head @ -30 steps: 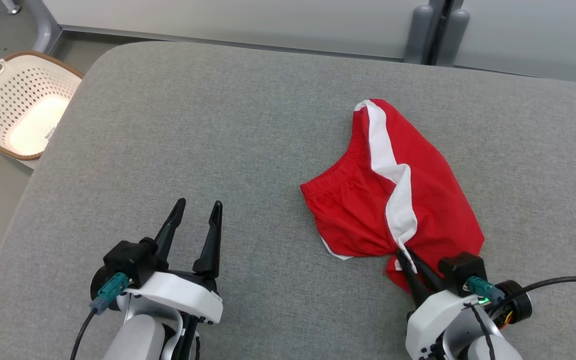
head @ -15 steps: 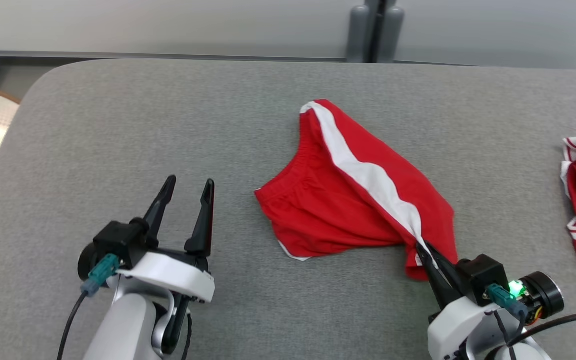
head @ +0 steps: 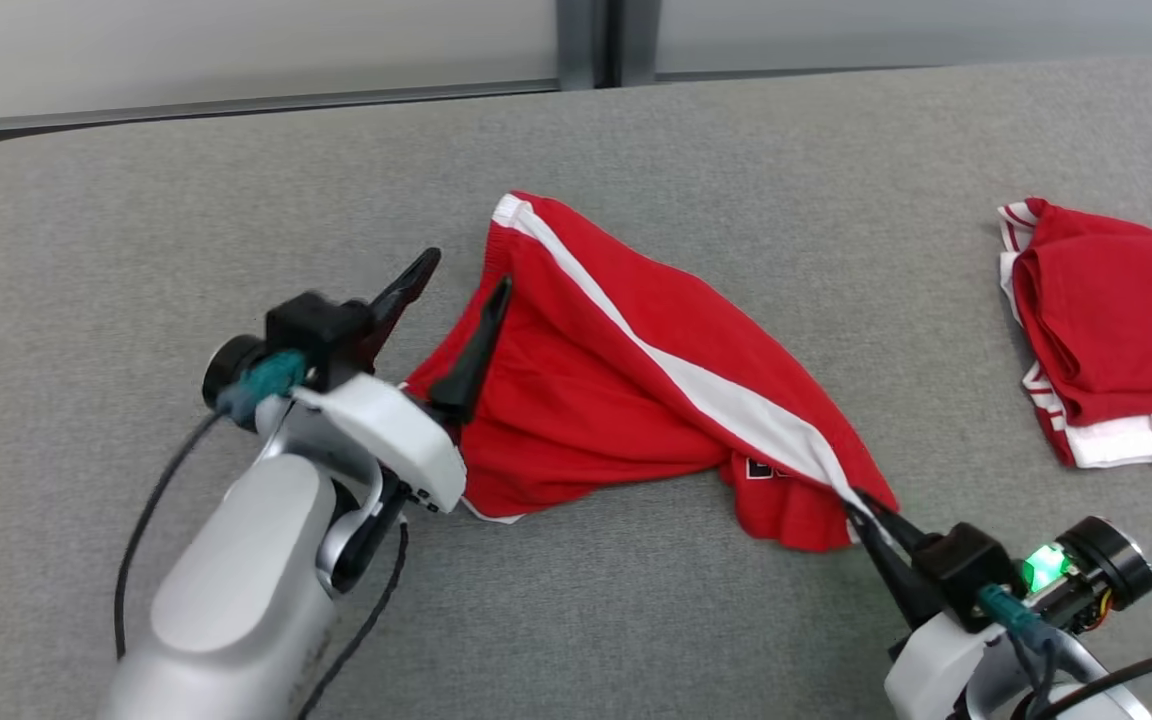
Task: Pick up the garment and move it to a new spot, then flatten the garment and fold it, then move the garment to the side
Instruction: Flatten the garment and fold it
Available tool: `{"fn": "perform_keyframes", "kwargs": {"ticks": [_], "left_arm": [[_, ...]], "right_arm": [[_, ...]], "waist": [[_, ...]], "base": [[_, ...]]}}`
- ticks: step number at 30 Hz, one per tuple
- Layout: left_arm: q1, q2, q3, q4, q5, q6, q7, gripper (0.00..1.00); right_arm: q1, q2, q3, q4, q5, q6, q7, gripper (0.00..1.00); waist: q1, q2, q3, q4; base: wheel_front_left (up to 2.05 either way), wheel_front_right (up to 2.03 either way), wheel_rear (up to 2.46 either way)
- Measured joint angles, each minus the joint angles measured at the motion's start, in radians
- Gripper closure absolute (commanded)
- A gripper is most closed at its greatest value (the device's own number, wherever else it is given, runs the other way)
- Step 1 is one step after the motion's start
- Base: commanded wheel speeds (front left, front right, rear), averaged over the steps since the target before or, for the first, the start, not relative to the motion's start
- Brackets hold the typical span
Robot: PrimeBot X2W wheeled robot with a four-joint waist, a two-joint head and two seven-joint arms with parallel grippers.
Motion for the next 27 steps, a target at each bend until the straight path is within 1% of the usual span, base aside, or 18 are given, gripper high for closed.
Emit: {"fn": "perform_keyframes", "kwargs": {"ticks": [3, 6, 9, 11, 13, 15, 18, 25, 27], "left_arm": [[-0.062, 0.054, -0.104, 0.010, -0.102, 0.000, 0.085, 0.00], [-0.125, 0.102, -0.168, 0.009, -0.251, 0.000, 0.165, 0.00], [-0.163, 0.140, -0.206, 0.011, -0.316, 0.000, 0.205, 0.00], [-0.180, 0.149, -0.232, 0.002, -0.380, 0.000, 0.234, 0.00], [-0.192, 0.154, -0.260, -0.006, -0.458, 0.000, 0.286, 0.00], [-0.209, 0.174, -0.287, -0.013, -0.516, 0.000, 0.336, 0.00], [-0.242, 0.209, -0.317, -0.012, -0.596, 0.000, 0.419, 0.00], [-0.343, 0.251, -0.326, 0.018, -0.760, 0.000, 0.588, 0.00], [-0.364, 0.266, -0.329, 0.030, -0.788, 0.000, 0.634, 0.00]], "right_arm": [[-0.015, -0.018, 0.039, 0.027, -0.017, 0.000, -0.021, 1.00], [-0.031, -0.044, 0.064, 0.075, -0.048, 0.000, -0.046, 1.00], [-0.036, -0.041, 0.056, 0.109, -0.054, 0.000, -0.070, 1.00], [-0.037, -0.036, 0.052, 0.131, -0.063, 0.000, -0.084, 1.00], [-0.041, -0.034, 0.051, 0.150, -0.073, 0.000, -0.097, 1.00], [-0.049, -0.026, 0.052, 0.163, -0.079, 0.000, -0.107, 1.00], [-0.060, -0.016, 0.062, 0.184, -0.086, 0.000, -0.120, 1.00], [-0.108, 0.006, 0.098, 0.224, -0.088, 0.000, -0.142, 1.00], [-0.124, 0.012, 0.106, 0.236, -0.088, 0.000, -0.152, 1.00]], "waist": [[0.0000, 0.0000, 0.017, -0.024], [0.0000, 0.0000, 0.039, -0.052], [0.0001, 0.0000, 0.052, -0.066], [0.0000, 0.0000, 0.057, -0.073], [0.0000, 0.0000, 0.060, -0.078], [0.0000, 0.0000, 0.062, -0.081], [0.0000, 0.0000, 0.063, -0.088], [0.0000, 0.0000, 0.072, -0.116], [0.0000, 0.0000, 0.078, -0.126]], "base": [[0.00, 0.00, 0.00], [0.00, 0.00, 0.00], [0.00, 0.00, 0.00], [0.00, 0.00, 0.00], [0.00, 0.00, 0.00], [0.00, 0.00, 0.00], [0.00, 0.00, 0.00], [0.00, 0.00, 0.00], [0.00, 0.00, 0.00]]}}
